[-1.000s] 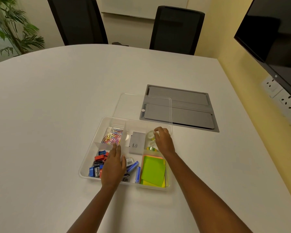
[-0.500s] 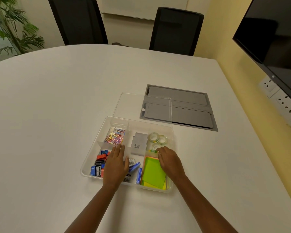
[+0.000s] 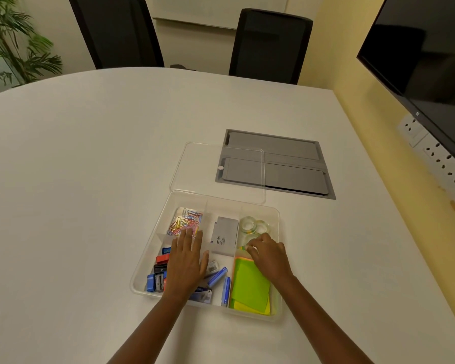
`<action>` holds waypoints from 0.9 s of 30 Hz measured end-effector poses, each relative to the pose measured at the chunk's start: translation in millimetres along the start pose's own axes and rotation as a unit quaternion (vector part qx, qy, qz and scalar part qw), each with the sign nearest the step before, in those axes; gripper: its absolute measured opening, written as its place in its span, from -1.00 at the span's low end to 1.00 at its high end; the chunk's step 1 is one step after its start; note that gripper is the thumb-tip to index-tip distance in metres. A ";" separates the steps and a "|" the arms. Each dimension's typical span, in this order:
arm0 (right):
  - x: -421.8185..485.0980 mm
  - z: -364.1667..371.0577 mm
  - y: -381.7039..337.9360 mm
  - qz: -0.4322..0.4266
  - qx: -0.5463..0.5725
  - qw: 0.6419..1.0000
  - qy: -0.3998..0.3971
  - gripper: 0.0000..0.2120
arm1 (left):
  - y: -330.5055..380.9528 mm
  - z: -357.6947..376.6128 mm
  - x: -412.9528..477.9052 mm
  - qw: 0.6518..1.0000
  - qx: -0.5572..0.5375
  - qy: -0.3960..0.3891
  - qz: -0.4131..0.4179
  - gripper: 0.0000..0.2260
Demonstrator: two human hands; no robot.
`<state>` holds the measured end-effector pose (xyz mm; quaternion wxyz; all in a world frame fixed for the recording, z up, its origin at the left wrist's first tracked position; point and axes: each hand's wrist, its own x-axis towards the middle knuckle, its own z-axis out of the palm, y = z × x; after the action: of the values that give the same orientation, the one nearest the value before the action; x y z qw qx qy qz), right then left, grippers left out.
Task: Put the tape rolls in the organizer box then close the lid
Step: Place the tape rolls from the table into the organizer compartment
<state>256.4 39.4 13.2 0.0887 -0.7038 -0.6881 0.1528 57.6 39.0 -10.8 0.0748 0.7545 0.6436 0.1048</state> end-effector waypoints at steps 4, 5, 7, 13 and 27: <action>11.6 -11.0 4.7 0.033 0.080 0.994 -0.069 -0.76 | -6.9 9.5 2.5 1.000 0.002 0.013 0.001 -0.42; 13.6 -14.3 5.6 0.038 0.112 0.991 -0.063 -0.77 | -7.0 10.3 2.7 1.000 -0.001 0.005 0.000 -0.43; 17.0 -20.6 5.9 0.046 0.150 0.987 -0.030 -0.80 | -5.1 9.7 3.3 1.000 -0.002 -0.010 0.002 -0.43; 20.7 -6.3 2.3 0.048 0.079 0.994 -0.053 -0.87 | -2.9 8.5 2.7 1.000 0.006 -0.017 0.006 -0.44; 34.9 -2.4 -13.9 0.141 0.089 0.981 -0.095 -0.61 | -1.0 8.8 3.1 0.999 0.016 -0.035 -0.016 -0.36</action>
<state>244.3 74.9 16.9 0.0633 -0.7655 -0.5706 0.2906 59.4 42.5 -19.3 0.0871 0.7484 0.6541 0.0666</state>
